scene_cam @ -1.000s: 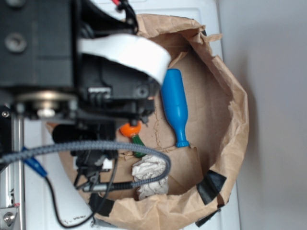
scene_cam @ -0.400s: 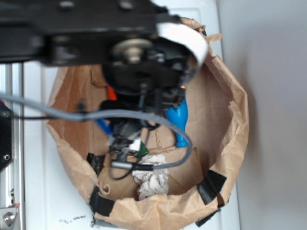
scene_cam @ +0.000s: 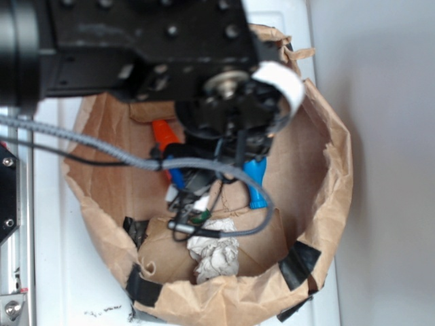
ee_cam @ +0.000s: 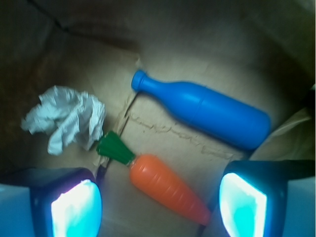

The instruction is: Grab the carrot.

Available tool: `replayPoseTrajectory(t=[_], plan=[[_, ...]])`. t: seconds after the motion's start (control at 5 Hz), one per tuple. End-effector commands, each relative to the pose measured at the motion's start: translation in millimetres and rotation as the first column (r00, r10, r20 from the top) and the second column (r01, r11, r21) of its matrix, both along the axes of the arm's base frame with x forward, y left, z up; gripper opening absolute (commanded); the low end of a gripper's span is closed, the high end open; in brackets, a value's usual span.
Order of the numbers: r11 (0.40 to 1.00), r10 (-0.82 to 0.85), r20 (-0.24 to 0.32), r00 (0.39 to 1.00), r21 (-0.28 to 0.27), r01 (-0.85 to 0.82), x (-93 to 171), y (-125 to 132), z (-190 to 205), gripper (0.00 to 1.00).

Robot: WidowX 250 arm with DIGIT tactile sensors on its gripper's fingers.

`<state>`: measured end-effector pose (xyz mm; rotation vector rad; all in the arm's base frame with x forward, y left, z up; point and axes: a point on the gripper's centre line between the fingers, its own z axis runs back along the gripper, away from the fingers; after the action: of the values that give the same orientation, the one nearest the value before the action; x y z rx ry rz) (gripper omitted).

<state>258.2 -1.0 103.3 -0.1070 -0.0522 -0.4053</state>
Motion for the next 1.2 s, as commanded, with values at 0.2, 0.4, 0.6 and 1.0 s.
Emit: replayPoseTrajectory(t=[0.2,0.4,0.6,1.0], plan=[[0.992,-0.127,0.11,0.986,0.016,0.126,-18,-3,-9,1.0],[0.982,-0.19,0.098,0.977,0.005,0.19,-35,-3,-15,1.0],[0.973,-0.23,0.093,0.969,0.01,0.23,-47,-10,-26,1.0],[0.976,-0.213,0.051,0.976,0.06,0.21,-32,-25,-60,1.0]])
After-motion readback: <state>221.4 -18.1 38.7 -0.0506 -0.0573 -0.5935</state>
